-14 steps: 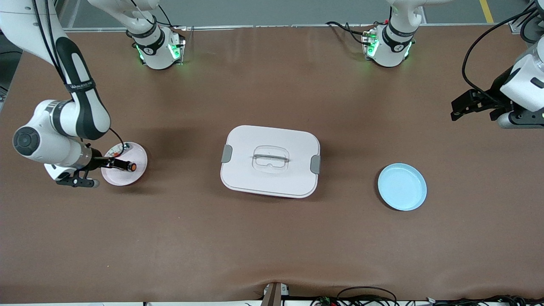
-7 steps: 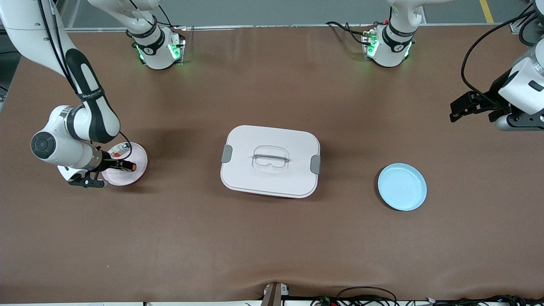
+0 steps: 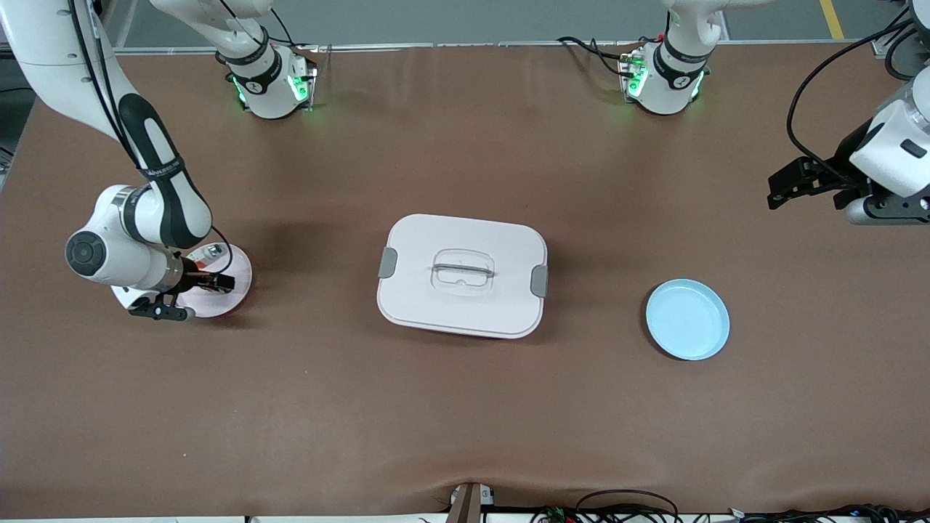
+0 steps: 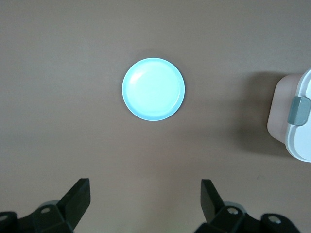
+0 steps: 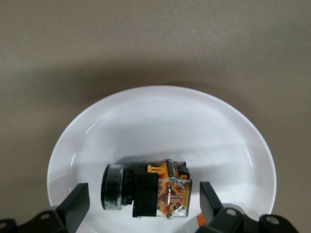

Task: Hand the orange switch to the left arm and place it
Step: 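Lower the right gripper and close it on the orange switch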

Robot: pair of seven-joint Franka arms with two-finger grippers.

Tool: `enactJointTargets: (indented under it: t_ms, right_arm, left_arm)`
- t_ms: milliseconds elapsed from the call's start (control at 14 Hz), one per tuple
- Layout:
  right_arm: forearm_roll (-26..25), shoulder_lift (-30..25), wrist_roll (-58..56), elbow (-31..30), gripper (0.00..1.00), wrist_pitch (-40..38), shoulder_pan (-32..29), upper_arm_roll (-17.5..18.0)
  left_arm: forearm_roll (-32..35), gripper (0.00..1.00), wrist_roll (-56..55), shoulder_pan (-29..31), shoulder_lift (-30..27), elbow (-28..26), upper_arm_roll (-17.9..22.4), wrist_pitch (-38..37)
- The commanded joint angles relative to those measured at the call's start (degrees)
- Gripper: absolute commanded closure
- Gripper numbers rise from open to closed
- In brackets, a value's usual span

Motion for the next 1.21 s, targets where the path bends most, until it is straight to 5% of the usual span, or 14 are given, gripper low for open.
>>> enactJointTargets:
  t_ms: [0,357,429,786,1143]
  right_arm:
    - [0.5,0.3,0.9,-0.6,0.0,0.7,0.1,0.2]
    - [0.5,0.7,0.9,-0.8,0.0,1.7,0.1,0.2]
    - [0.5,0.7,0.9,-0.8,0.07,1.6,0.0,0.2]
    - [0.5,0.9,0.7,-0.8,0.79,1.6,0.1,0.2]
    - [0.5,-0.3,0.2,-0.4,0.84,-1.0,0.2,0.4]
  left_arm:
    - [0.0,0.0,-0.4,0.0,0.0,0.1,-0.2,0.4]
    - [0.0,0.0,-0.4,0.0,0.1,0.1,-0.3,0.4]
    - [0.0,0.0,-0.4,0.0,0.1,0.1,-0.3,0.4]
    - [0.0,0.0,-0.4,-0.1,0.1,0.1,-0.3,0.4]
    - [0.0,0.0,-0.4,-0.1,0.1,0.1,-0.3,0.5]
